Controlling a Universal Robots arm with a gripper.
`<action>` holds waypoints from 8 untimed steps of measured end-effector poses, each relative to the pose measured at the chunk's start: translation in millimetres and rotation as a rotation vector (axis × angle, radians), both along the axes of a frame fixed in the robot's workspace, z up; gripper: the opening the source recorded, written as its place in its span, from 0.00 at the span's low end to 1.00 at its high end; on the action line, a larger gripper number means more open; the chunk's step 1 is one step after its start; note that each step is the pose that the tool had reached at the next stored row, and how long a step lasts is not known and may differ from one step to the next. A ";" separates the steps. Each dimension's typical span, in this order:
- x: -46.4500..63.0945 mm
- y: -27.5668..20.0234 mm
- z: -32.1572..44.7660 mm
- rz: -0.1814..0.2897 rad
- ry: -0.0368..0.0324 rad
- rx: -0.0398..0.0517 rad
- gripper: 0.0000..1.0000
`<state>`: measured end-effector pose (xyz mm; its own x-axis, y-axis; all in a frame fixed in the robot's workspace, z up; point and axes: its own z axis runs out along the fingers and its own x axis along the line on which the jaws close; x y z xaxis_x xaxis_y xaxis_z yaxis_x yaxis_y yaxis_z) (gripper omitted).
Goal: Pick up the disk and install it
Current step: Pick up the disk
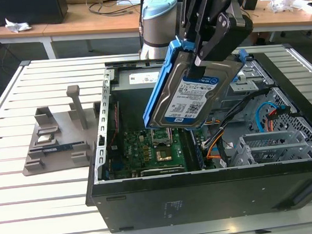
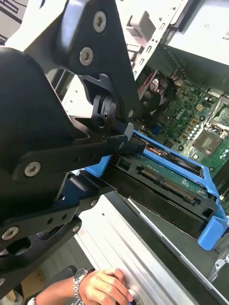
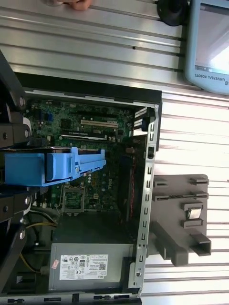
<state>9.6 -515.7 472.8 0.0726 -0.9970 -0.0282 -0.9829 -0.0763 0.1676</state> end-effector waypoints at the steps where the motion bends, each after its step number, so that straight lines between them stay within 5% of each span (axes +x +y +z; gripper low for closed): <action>1: 0.0 -1.8 0.0 0.000 0.0000 0.0000 0.37; 4: 0.3 -14.8 0.0 0.000 0.0000 -0.0001 0.37; 8: 4.5 -19.6 0.0 -0.001 0.0004 0.0013 0.37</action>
<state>14.1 -535.4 472.7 0.0713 -0.9970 -0.0295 -0.9829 -0.0752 0.1679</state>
